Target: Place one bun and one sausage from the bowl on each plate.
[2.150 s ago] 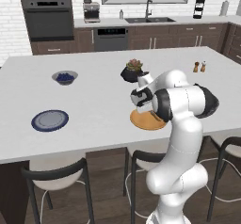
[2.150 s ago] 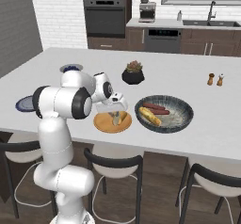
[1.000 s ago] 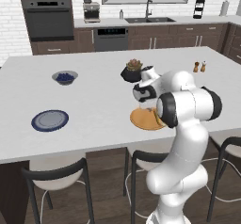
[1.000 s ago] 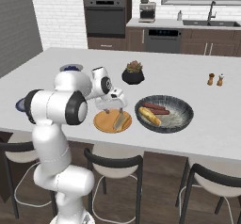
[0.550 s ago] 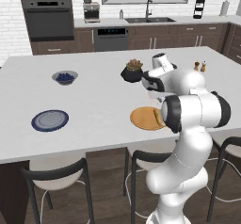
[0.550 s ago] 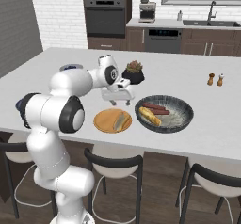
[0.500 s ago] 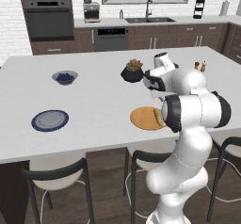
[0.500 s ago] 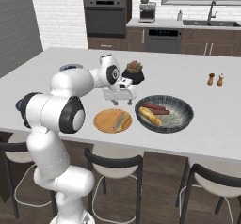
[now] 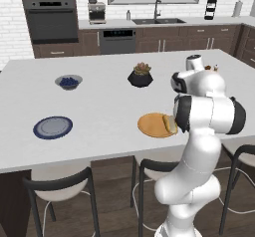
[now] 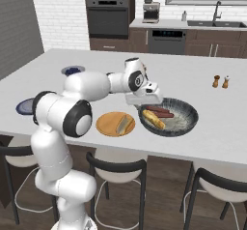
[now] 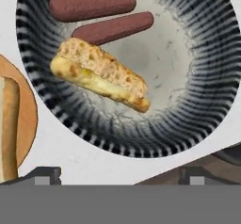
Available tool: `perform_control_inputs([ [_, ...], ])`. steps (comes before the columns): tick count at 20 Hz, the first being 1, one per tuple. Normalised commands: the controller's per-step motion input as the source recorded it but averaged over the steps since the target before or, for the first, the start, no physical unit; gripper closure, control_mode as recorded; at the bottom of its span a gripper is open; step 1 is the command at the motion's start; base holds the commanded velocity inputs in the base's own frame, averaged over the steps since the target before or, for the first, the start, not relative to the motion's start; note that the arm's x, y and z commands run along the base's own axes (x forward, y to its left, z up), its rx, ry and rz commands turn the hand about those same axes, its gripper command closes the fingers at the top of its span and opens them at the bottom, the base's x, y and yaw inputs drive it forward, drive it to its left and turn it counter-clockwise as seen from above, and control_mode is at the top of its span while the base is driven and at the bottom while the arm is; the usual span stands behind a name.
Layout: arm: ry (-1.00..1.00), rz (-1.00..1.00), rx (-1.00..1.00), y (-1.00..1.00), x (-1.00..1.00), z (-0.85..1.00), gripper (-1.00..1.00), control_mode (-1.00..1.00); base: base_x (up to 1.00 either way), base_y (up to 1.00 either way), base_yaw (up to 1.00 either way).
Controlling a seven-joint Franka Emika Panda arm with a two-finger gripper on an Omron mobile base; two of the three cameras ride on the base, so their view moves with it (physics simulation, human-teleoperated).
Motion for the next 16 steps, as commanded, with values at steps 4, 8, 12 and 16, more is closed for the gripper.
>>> perform_control_inputs([
  [4,0.00,0.12,0.06,-0.57,0.01,0.00,-1.00,-1.00,0.00,0.00,0.00],
  [8,0.00,0.08,0.04,-0.32,0.07,0.00,-1.00,-1.00,0.00,0.00,0.00],
  [12,0.00,0.03,0.03,-0.11,0.11,0.00,-1.00,-1.00,0.00,0.00,0.00],
  [16,0.00,0.00,0.02,-0.03,0.19,0.00,-1.00,-1.00,0.00,0.00,0.00],
])
